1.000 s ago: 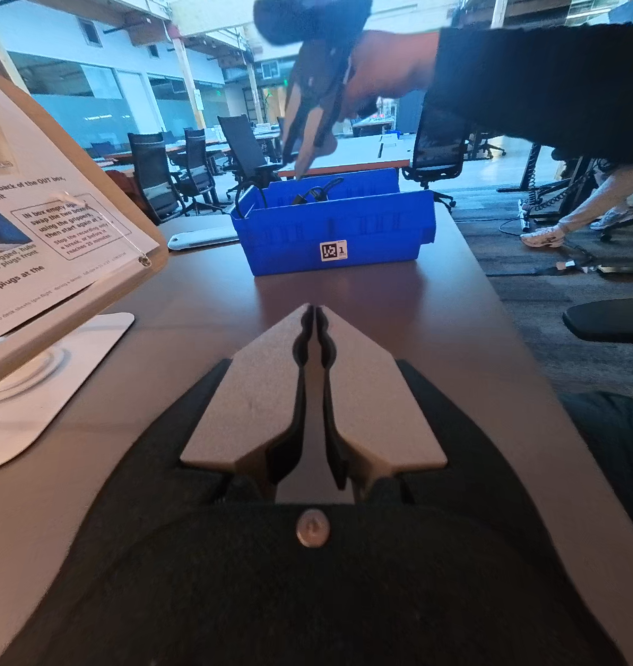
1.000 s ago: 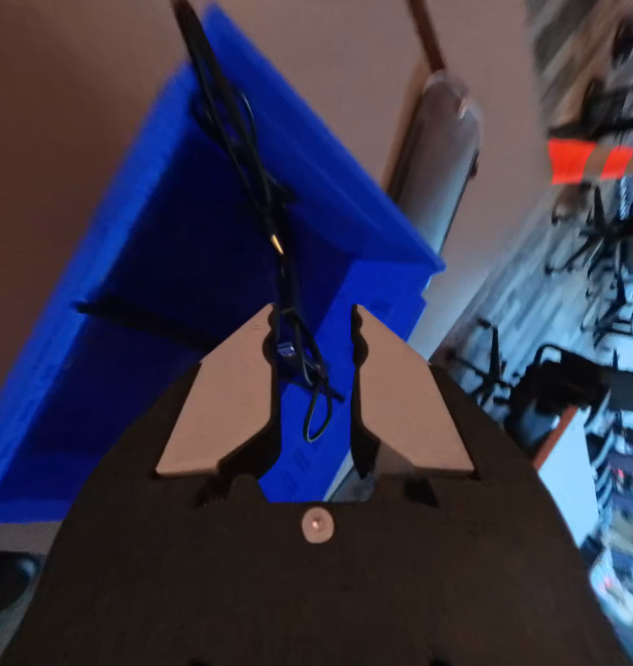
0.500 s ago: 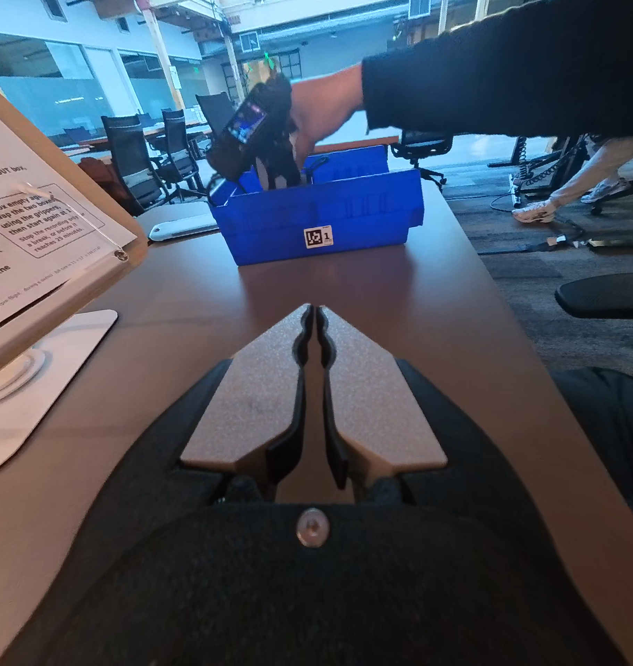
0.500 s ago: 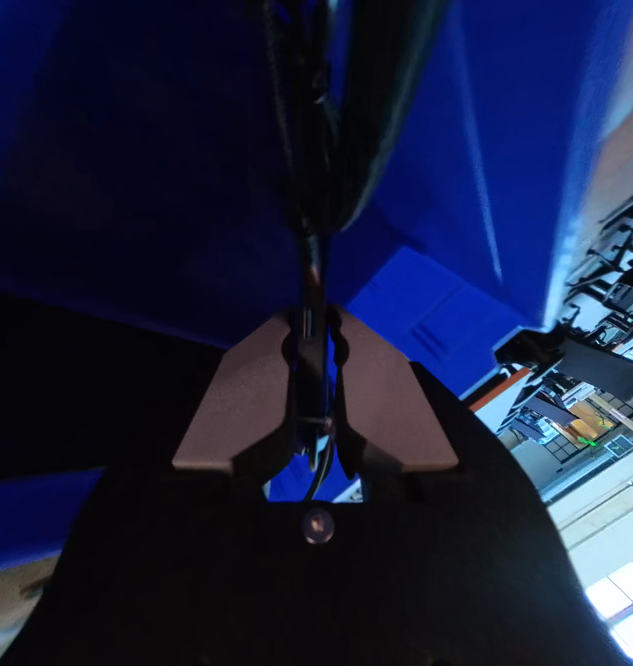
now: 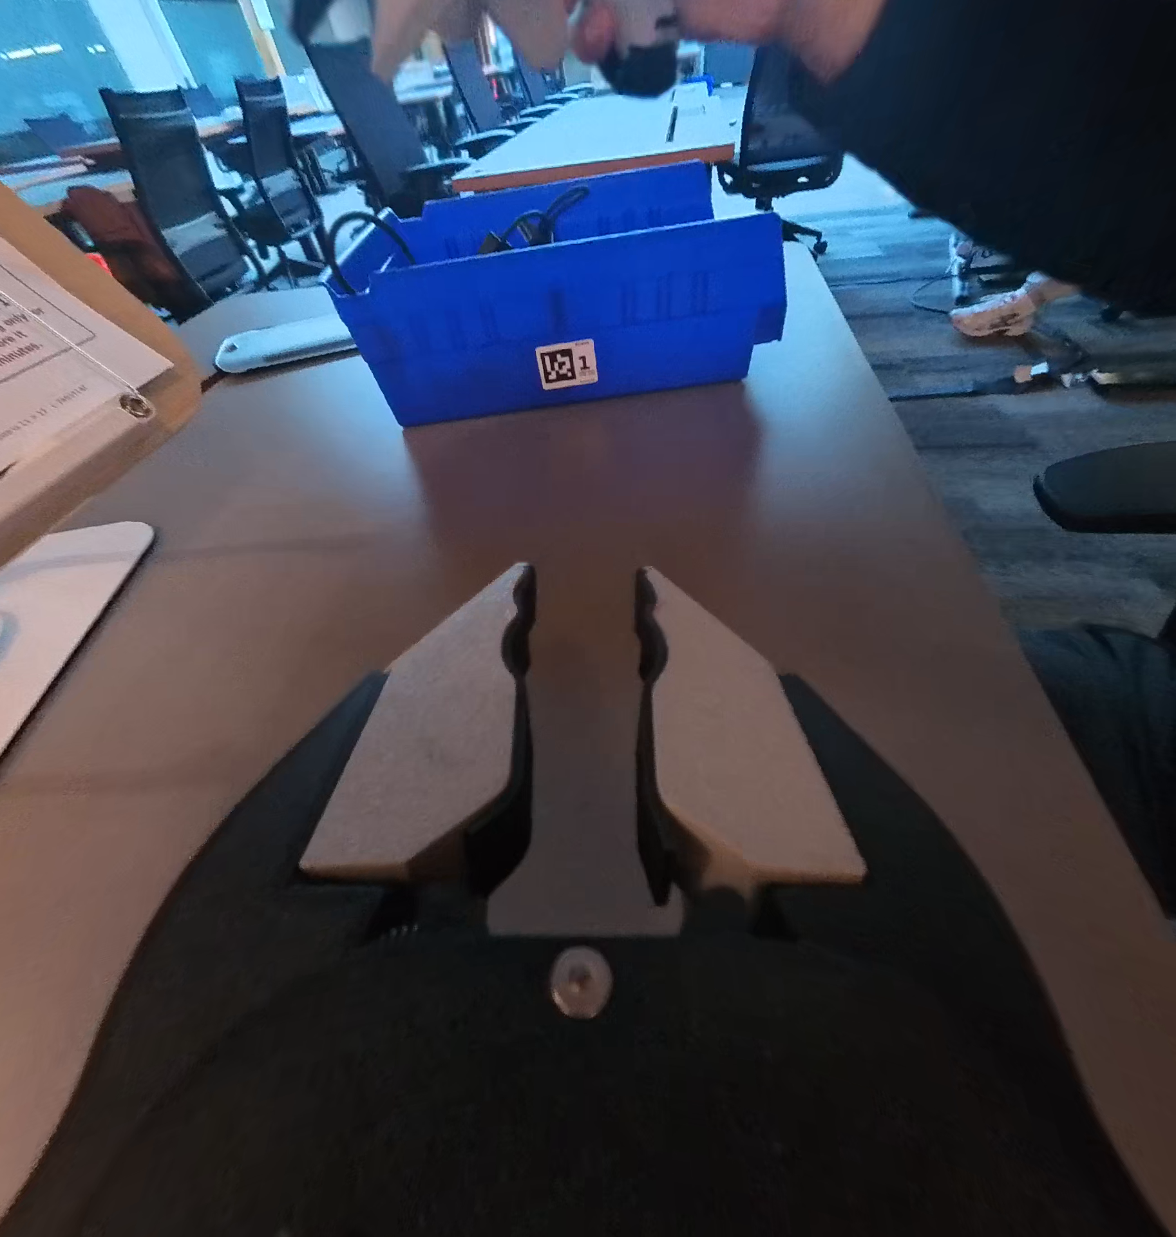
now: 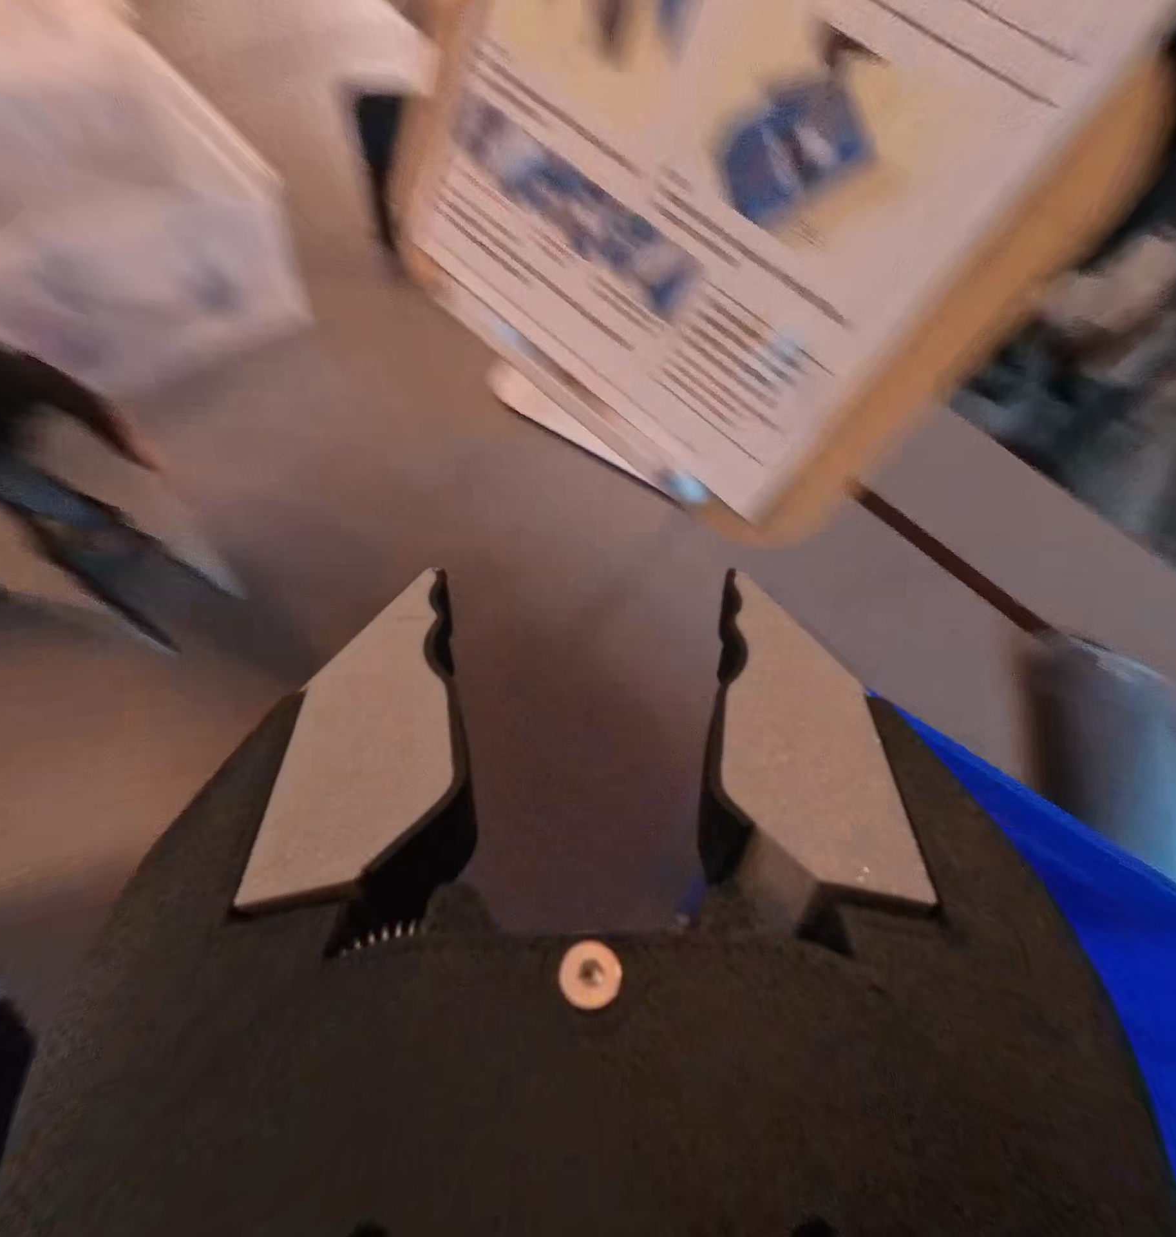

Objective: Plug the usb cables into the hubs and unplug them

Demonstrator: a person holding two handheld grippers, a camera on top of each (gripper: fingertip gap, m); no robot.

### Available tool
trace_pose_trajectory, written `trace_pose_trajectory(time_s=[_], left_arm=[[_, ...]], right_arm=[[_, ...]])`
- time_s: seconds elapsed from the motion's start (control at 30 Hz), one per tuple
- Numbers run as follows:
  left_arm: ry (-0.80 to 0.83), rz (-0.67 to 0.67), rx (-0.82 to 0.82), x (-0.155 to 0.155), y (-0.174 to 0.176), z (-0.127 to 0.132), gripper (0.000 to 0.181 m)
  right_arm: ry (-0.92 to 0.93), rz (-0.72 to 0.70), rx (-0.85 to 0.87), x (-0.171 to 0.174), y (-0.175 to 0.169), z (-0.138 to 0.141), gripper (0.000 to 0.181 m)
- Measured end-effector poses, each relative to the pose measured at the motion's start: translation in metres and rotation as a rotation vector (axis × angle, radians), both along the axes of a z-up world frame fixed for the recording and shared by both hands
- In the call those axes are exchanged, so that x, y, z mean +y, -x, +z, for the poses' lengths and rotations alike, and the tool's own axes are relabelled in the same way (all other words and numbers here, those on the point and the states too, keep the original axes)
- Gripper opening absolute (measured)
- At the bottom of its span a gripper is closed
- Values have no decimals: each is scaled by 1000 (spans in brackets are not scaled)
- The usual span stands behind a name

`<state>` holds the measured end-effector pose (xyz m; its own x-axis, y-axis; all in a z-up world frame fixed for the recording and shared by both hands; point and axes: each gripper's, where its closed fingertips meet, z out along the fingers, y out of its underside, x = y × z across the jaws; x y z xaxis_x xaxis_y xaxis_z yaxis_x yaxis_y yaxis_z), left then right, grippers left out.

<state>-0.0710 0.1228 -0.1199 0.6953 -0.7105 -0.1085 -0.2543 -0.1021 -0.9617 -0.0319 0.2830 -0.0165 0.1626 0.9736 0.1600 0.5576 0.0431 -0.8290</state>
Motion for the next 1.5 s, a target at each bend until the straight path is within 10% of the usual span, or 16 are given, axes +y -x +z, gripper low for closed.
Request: trace_pose_trajectory(time_s=[0.1,0.3,0.8,0.93,1.03,1.2,1.5], left_arm=[[28,-11,34,-1,-4,-7,39],[-5,13,41,-2,0,-5,41],[-30,170,-80,-26,26,65,72],[-120,319,135,-53,95,124,61],[-125,695,362,-56,211,143,54],[470,790,636,-71,342,51,64],[681,273,777,-73,335,-43,46]], right_arm=[[134,145,131,-62,63,-24,85],[-44,68,93,-48,137,-115,77],[-54,150,-89,-59,147,-167,71],[21,150,-57,-57,144,-163,70],[67,150,-38,-56,143,-161,68],[64,154,-52,-57,144,-162,67],[45,183,-92,-61,144,-168,65]])
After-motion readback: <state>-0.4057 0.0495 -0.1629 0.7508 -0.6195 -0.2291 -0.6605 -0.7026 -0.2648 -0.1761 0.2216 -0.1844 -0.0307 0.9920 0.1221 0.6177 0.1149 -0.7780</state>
